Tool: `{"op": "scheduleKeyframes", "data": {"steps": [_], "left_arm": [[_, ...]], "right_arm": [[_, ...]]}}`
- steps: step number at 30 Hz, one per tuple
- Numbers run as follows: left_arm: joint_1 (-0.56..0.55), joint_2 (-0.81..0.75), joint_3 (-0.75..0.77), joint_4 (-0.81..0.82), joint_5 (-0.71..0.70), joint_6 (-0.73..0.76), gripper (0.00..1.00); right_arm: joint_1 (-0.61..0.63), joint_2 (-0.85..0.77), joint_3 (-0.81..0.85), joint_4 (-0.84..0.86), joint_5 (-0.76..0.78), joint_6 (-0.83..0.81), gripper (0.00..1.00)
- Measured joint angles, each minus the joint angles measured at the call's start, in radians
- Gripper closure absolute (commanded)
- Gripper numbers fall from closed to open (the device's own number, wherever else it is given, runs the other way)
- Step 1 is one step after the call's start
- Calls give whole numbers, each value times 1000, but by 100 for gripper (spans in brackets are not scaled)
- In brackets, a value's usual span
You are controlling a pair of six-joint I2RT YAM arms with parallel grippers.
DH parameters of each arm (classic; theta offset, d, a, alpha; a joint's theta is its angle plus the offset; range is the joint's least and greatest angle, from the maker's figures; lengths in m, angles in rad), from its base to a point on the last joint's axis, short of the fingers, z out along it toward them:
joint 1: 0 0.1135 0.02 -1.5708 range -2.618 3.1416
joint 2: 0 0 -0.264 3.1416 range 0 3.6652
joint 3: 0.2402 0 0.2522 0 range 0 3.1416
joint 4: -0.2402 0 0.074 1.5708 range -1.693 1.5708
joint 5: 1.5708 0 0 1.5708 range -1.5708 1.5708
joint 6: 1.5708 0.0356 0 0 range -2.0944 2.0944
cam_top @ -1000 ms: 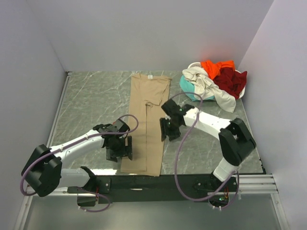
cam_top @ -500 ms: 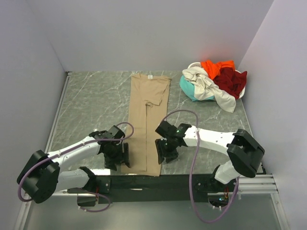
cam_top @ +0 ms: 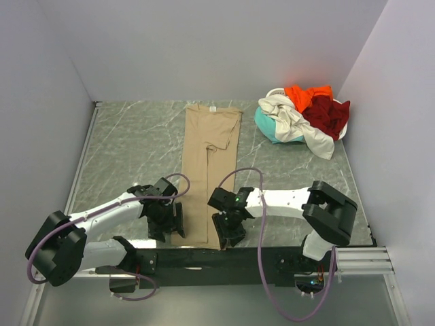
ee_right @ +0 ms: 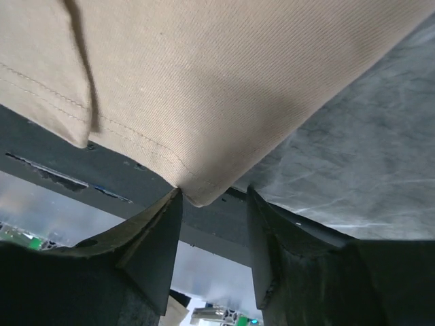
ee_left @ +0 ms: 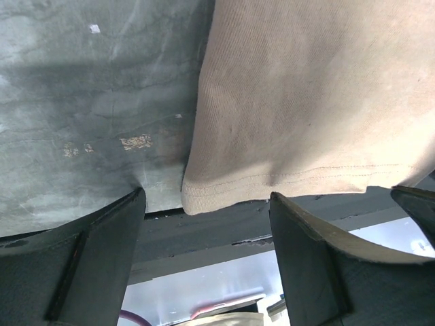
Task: Fold and stack the t-shirts
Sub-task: Fold the tshirt
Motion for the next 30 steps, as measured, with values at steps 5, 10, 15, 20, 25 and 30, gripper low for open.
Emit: {"op": "scheduleKeyframes", "data": {"steps": [5,10,15,20,25,30], "left_arm": [[1,0,0,-1,-8,-16,21],[1,9,4,-6,-16,-24,28],[0,32,10,-9,-23,-40,34],[-15,78,29,-8,-18,-48,45],[-28,97,32,-6,-13,-61,56],[-40,115,32,3,1,-66,71]], "right_arm": [[11,12,0,1,1,7,61],[11,12,0,-1,6,10,83],[12,12,0,-5,12,0,88],[12,12,5,-21,21,-16,89],[12,12,13,-32,30,-29,90],[10,12,13,-39,32,-34,91]]}}
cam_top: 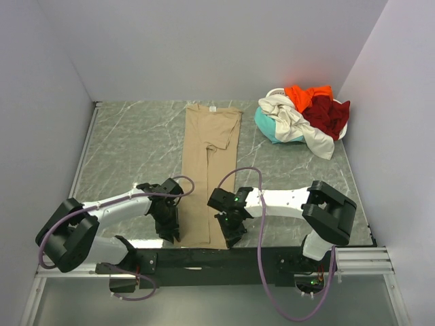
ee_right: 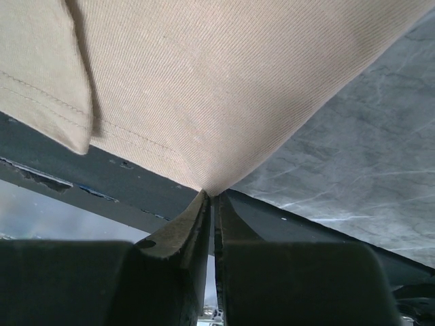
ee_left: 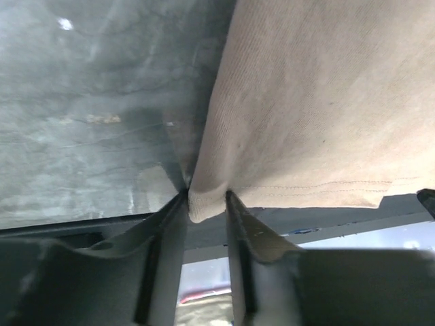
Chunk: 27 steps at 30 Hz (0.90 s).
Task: Fold and stack the t-shirts
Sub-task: Fold the tshirt
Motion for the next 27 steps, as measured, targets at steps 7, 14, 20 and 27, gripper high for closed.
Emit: {"op": "scheduleKeyframes", "data": {"steps": [7,14,20,27], "left_arm": [[-9,22,1,16,29,-3,92],[-12,6,-4,16,25,-16,94],[-18,-20,-9,13,1,-32,92],[-19,-40,-11,13,-14,-34,99]], "right_arm": [[-5,0,0,-8,1,-8,92],[-13,-1,-3,-16,0,-16,98],[-24,-31,-50,-8,-2,-8,100],[-24,-36,-51,-7,-1,-4,100]]}}
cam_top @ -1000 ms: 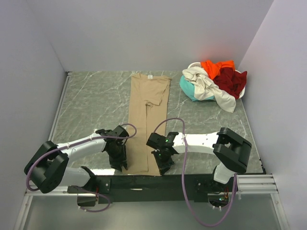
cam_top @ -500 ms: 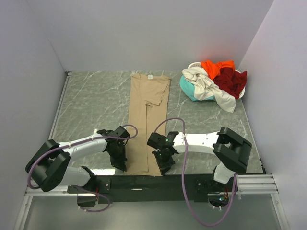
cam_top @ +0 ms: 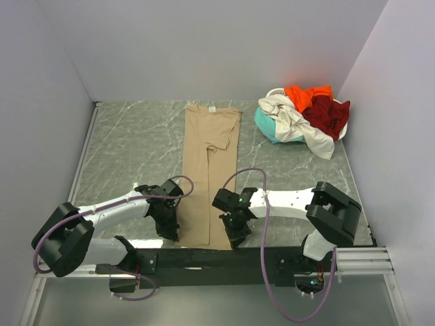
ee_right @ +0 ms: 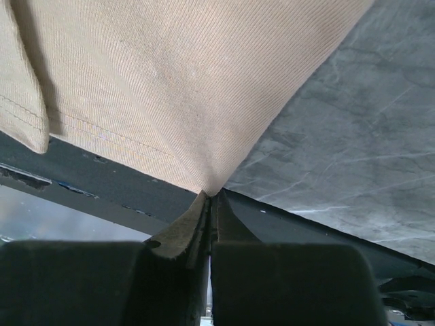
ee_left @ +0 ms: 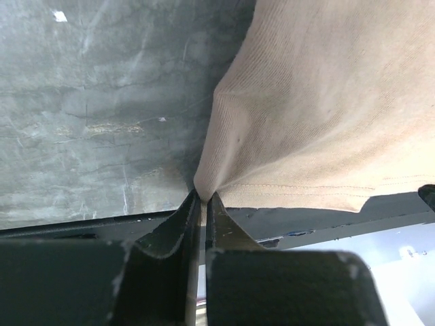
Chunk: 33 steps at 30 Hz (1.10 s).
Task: Fold and stack the t-shirts
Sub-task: Fold the tshirt
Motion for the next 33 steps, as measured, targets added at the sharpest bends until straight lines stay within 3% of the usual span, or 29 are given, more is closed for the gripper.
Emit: {"op": "scheduleKeyframes", "data": {"steps": [7,19,33], "left_arm": [[0,-16,14,-22,2,3,99],[0,-35,192,-139,-54,21,99],[51,166,425,-156,-172,155,99]], "right_arm": [[-1,-10,10,-21,5,-1,100],[-73,-42,119,-155,58,-33,100],[-252,15,321,-237,137,-143,100]]}}
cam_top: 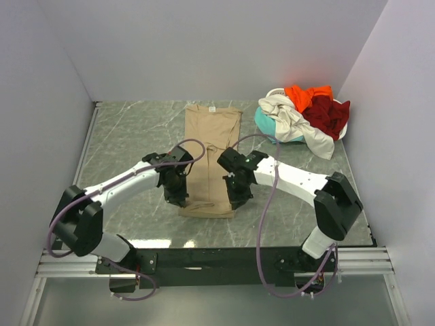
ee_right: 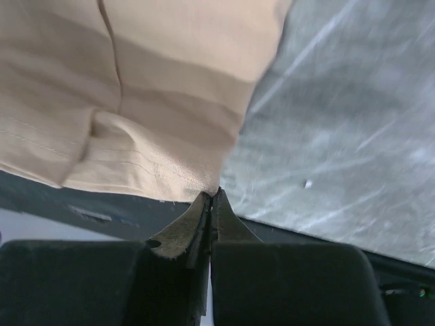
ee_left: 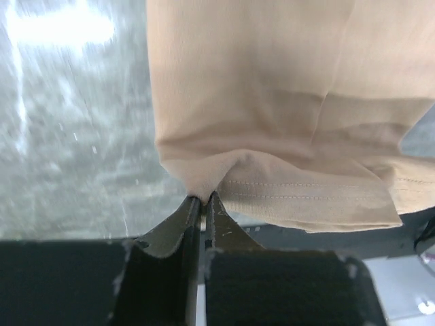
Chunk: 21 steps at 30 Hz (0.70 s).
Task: Fold and stack the t-shirts
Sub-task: Fold the tshirt
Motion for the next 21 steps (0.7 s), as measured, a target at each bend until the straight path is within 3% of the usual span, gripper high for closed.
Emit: {"op": "scheduleKeyframes", "data": {"steps": [21], "left_arm": [[220,352,382,58,-20,159,99]], "right_arm": [[-198,340,459,-79,95,-167,100]]}}
